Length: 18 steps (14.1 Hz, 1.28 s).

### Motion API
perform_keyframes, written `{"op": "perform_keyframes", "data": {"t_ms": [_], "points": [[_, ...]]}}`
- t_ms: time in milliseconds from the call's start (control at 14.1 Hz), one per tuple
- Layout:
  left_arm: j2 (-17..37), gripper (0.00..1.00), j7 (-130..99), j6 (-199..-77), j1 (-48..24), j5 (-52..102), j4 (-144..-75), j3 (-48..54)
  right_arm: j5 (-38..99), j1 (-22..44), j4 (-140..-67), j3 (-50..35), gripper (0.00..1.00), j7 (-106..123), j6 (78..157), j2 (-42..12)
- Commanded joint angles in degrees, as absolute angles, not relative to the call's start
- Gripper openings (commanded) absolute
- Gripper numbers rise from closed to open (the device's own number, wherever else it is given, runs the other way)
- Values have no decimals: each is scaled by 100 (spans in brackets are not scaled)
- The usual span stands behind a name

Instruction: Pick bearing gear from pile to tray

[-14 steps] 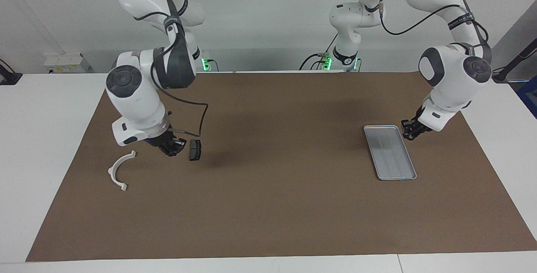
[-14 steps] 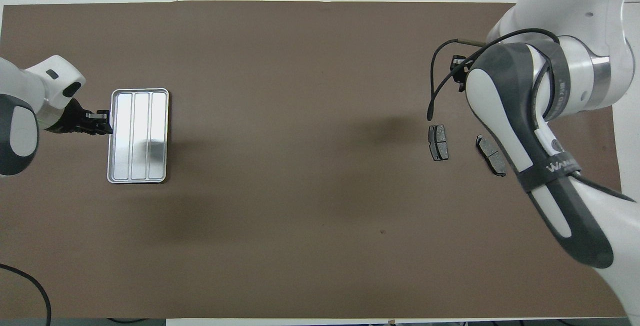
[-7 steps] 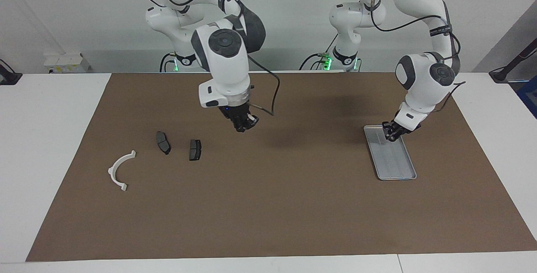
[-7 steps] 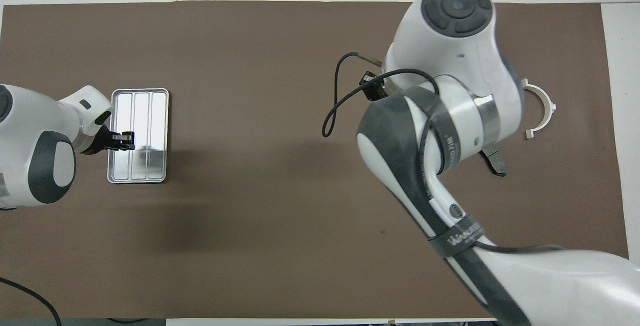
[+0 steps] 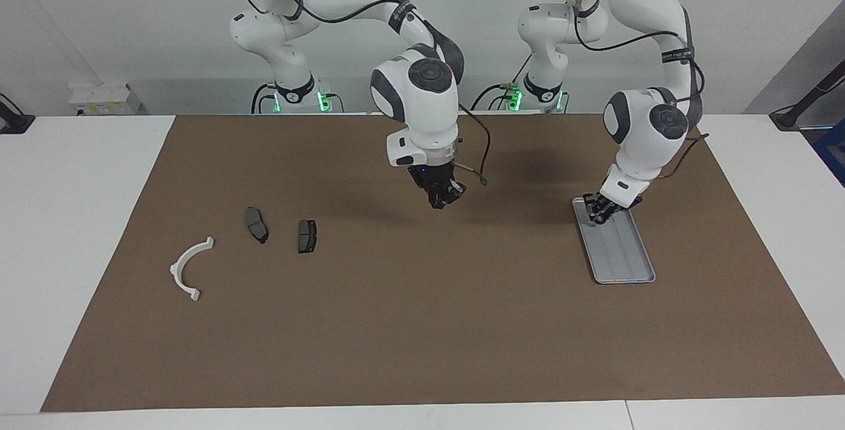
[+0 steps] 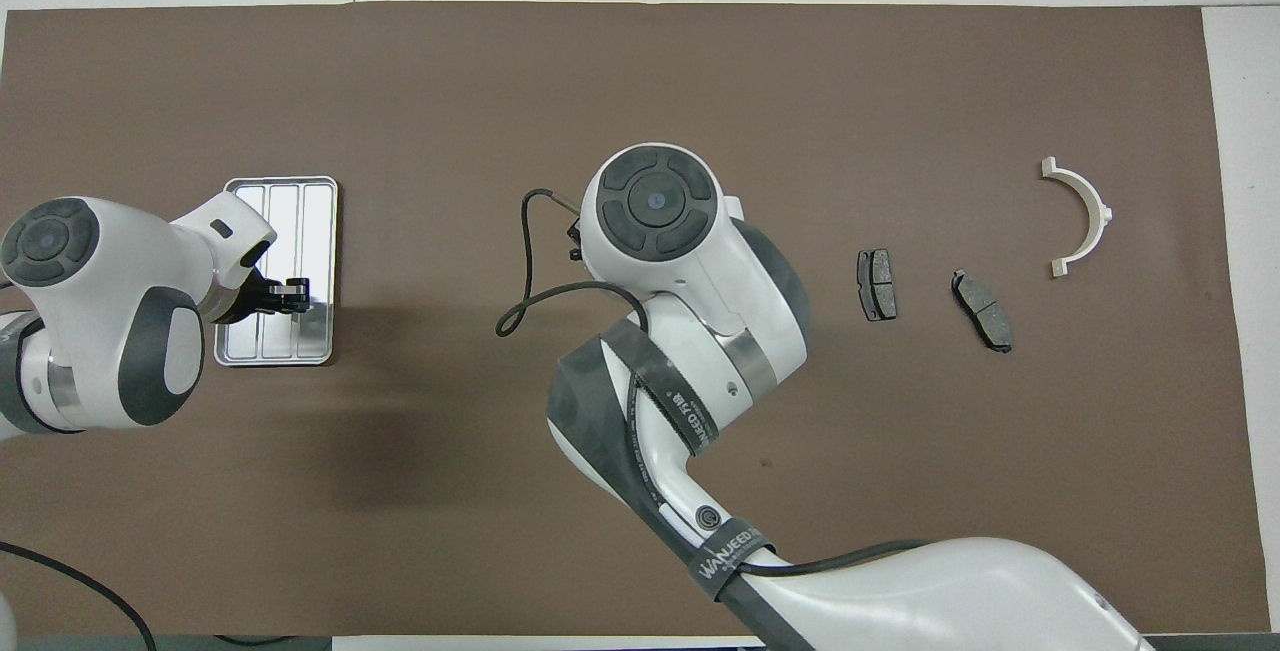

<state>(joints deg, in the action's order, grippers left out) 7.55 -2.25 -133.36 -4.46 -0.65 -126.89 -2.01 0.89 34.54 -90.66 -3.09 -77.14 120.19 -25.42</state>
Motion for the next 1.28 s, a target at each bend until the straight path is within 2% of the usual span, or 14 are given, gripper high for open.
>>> {"op": "perform_keyframes", "data": {"t_ms": [0,354,780,850,921,1205], "points": [[545,0,-220,-13614,-501,-18,-13043,-272,-218,3673,-9193,-272,0,-8173,12654,-2969],[571,0,-106,-13614,-492,-18,-13043,-281,-299,3621,-9202,-272,0,-8191,13157,-3410],[589,0,105,-13641,-492,-26,-13078,-281,-290,3586,-9229,-273,1,-8200,13140,-3419],[589,0,123,-13641,-483,-26,-13078,-290,-290,3586,-9220,-272,43,-8209,13114,-3410],[589,0,236,-13632,-457,-26,-13078,-290,-290,3586,-9194,-264,99,-8218,13035,-3401],[571,0,413,-13632,-413,-26,-13122,-299,-281,3332,-8843,-228,100,-8148,12588,-3305]]}}
